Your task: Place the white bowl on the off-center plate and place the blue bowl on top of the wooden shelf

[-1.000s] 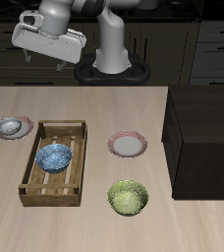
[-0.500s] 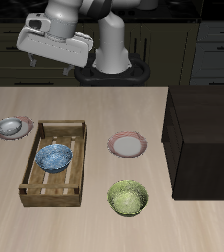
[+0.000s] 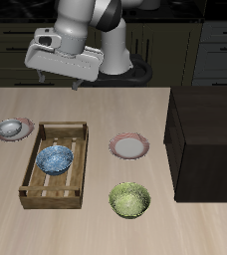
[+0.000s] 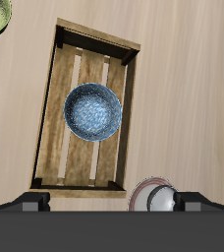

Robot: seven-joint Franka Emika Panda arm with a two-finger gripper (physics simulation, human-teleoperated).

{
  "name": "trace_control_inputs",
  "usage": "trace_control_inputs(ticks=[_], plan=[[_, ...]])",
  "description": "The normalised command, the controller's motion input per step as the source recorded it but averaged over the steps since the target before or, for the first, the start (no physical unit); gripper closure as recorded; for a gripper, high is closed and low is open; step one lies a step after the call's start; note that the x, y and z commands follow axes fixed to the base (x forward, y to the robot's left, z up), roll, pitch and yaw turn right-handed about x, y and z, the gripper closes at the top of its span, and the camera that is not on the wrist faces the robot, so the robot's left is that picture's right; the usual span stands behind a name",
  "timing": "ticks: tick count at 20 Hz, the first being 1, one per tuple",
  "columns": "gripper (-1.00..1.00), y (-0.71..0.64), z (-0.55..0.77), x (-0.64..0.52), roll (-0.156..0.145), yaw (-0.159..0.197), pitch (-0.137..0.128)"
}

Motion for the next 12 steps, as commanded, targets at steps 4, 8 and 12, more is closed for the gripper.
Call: trace_control_inputs(ticks=[4, 8, 12], plan=[[-1.0, 0.11, -0.15, 0.31, 0.003, 0.032, 0.031], [-1.0, 0.1, -0.11, 0.22, 0.014, 0.001, 0.019], [-1.0, 0.11, -0.14, 0.17, 0.011, 0.004, 0.02]])
